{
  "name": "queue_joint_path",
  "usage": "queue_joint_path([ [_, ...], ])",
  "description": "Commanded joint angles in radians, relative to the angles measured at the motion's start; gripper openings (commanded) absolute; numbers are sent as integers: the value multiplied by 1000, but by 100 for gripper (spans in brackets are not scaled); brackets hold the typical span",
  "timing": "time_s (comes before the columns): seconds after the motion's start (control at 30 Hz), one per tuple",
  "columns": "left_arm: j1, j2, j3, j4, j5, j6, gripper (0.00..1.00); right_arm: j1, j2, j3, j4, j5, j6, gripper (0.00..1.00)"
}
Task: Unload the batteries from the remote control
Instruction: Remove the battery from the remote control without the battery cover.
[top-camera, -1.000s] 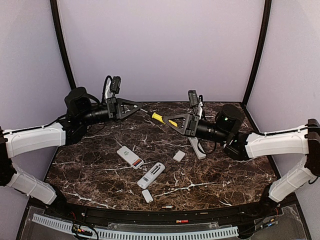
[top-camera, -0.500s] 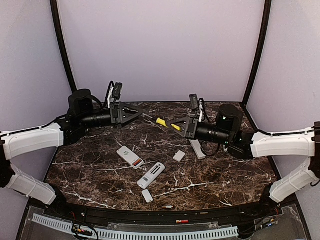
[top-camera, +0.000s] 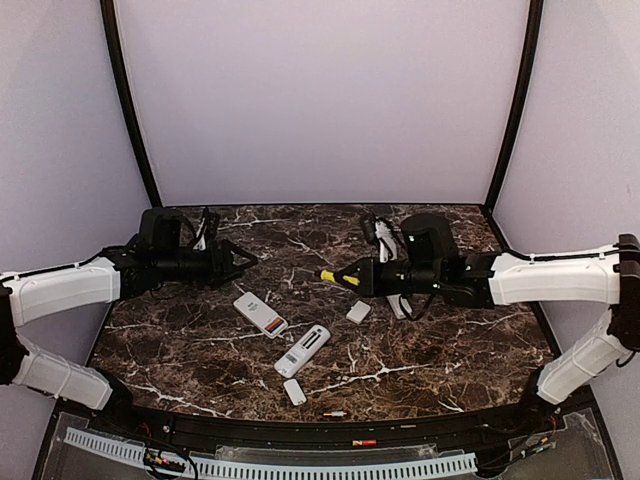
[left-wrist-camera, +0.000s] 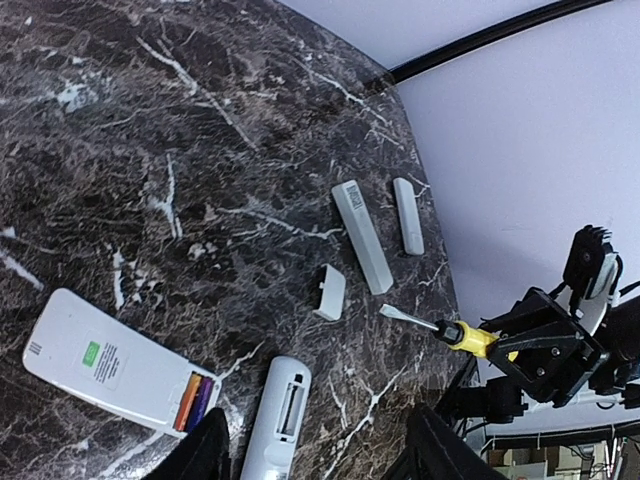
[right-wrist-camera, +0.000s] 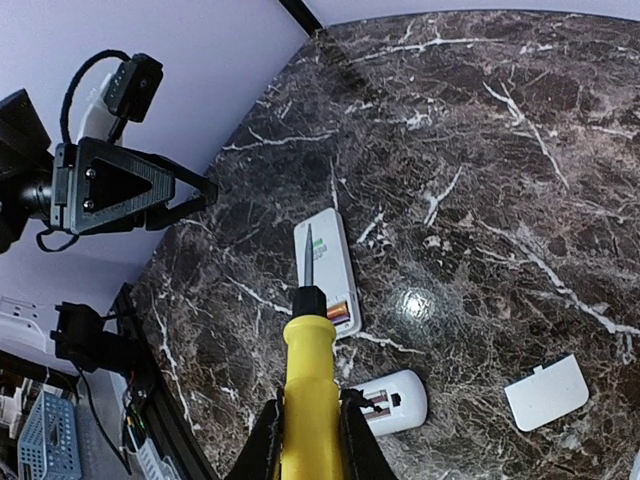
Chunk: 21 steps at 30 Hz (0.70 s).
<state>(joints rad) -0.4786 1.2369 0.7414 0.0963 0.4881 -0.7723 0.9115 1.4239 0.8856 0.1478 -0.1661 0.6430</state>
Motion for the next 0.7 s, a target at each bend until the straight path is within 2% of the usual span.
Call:
queue_joint_path([
  [0.0, 13, 21, -49, -102, -78, -3, 58, 36, 80, 75, -101, 31, -76, 0],
  [0.33, 35, 142, -79, -119, -83, 7, 53, 90, 226, 200, -201, 31, -159, 0],
  [0.67, 35, 222, -79, -129, -88, 36, 50, 113, 293, 256, -266, 71, -192, 0],
])
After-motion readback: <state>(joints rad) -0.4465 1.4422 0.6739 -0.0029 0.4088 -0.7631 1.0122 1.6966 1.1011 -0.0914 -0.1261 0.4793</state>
